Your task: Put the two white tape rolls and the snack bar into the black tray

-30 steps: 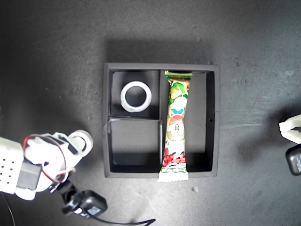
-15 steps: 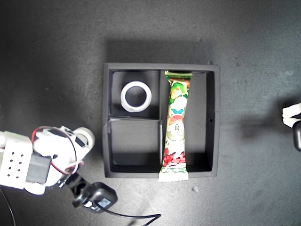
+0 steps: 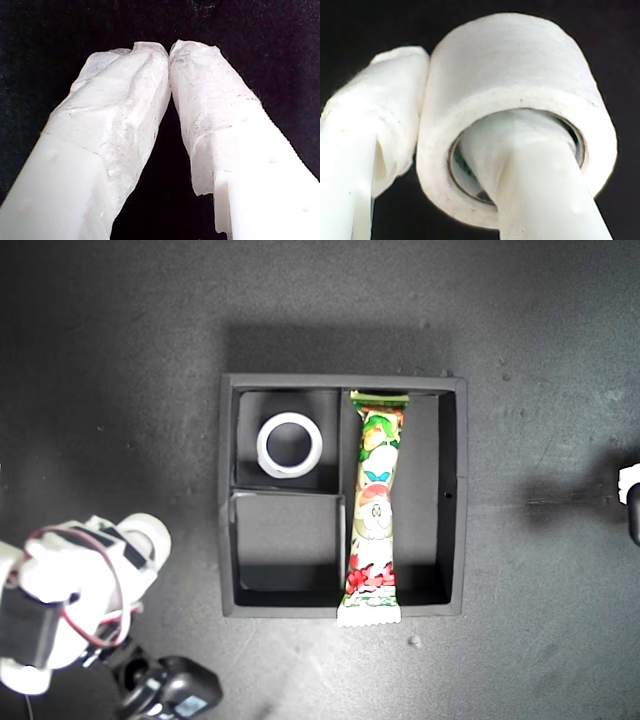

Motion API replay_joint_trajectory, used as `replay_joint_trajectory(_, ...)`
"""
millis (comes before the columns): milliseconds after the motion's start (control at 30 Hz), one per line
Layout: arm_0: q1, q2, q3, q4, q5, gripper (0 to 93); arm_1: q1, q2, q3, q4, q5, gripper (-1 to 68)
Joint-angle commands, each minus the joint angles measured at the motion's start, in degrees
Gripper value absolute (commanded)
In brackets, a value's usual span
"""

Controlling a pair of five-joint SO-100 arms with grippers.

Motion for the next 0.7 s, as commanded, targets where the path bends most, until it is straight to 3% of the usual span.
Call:
replay_joint_trajectory(0,-0.4,5.3,-7.6,3.6,2.2,0.1,0.2,-0.7,0.8,0.4,0.4,-0.4)
replay_joint_trajectory(333,-2.4,-6.9,-31.4,4.1,11.9,0.1,-0.6,-0.7,0.8,1.7,2.0,0.3)
replay_joint_trajectory(667,-2.2,-27.1,-50.1,9.4,13.3,0.1,-3.0,-0.1,0.8,4.7,-7.9,0.4)
